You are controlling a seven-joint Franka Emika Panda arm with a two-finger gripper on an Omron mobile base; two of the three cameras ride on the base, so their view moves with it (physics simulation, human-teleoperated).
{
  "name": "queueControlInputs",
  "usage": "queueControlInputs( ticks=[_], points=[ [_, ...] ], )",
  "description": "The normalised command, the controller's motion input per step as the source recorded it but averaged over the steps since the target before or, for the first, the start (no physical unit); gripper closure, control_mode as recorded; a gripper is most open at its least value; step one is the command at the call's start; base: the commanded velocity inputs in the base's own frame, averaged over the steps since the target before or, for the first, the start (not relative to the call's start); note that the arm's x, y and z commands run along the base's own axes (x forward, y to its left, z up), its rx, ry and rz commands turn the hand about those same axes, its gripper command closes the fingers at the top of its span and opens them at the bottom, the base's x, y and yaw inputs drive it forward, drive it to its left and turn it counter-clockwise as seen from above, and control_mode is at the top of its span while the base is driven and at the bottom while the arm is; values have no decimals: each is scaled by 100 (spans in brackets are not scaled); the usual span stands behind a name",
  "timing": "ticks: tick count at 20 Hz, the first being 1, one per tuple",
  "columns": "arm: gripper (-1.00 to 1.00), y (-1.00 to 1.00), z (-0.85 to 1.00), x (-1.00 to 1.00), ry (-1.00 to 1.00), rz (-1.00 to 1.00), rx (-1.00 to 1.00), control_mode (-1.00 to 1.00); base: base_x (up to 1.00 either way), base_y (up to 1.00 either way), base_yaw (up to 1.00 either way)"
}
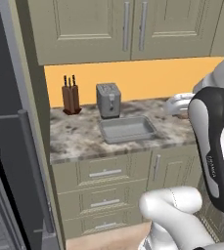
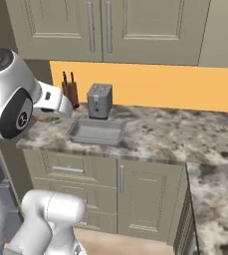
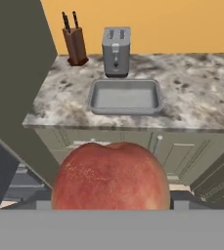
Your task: Pick the peach and banana from the fridge and place them inside the tupperware on the counter.
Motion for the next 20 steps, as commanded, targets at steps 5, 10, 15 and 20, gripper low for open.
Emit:
queueControlInputs(
  ticks=[5, 10, 15, 20],
  points=[
    [100, 0, 0, 0, 0, 0, 0, 100, 64, 0, 0],
    [100, 0, -54, 2, 0, 0, -3, -100, 4, 0, 0],
    [100, 0, -74, 33, 0, 0, -2, -100, 0, 0, 0],
    [100, 0, -50, 57, 0, 0, 0, -100, 0, 0, 0]
  ],
)
